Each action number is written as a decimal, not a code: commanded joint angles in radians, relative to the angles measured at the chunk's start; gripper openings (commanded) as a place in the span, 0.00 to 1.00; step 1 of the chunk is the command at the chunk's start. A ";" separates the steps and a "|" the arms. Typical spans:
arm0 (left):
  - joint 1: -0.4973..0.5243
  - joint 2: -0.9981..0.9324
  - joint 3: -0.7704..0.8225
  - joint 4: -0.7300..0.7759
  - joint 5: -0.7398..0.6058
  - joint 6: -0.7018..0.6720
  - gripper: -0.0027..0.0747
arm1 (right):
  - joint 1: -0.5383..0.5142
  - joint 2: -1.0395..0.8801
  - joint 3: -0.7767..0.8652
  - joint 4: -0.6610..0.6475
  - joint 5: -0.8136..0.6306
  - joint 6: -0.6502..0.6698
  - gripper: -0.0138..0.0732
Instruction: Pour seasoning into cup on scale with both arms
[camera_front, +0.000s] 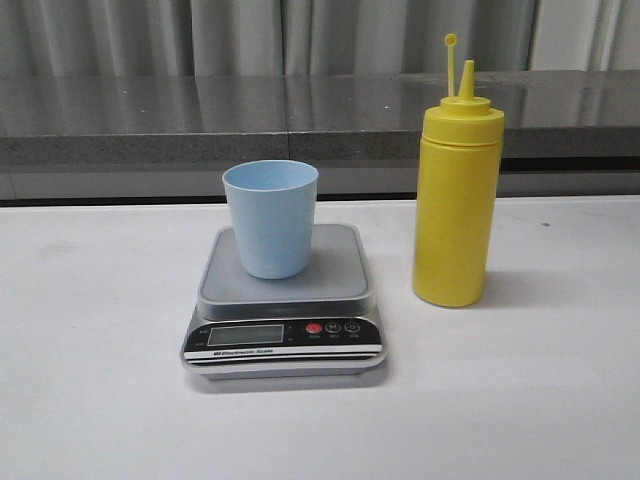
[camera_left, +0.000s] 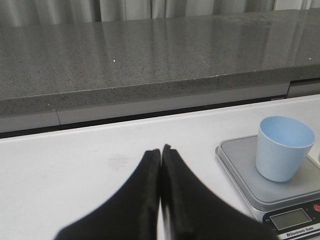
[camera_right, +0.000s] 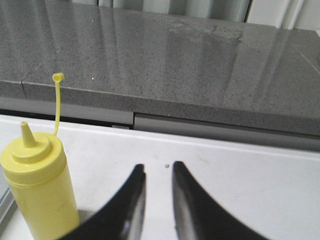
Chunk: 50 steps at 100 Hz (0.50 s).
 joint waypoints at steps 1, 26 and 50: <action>0.002 0.005 -0.029 -0.002 -0.085 -0.009 0.01 | -0.005 0.031 -0.037 -0.001 -0.089 0.000 0.66; 0.002 0.005 -0.029 -0.002 -0.085 -0.009 0.01 | 0.014 0.148 -0.007 -0.002 -0.157 0.000 0.83; 0.002 0.005 -0.029 -0.002 -0.085 -0.009 0.01 | 0.107 0.246 0.082 -0.011 -0.414 0.000 0.83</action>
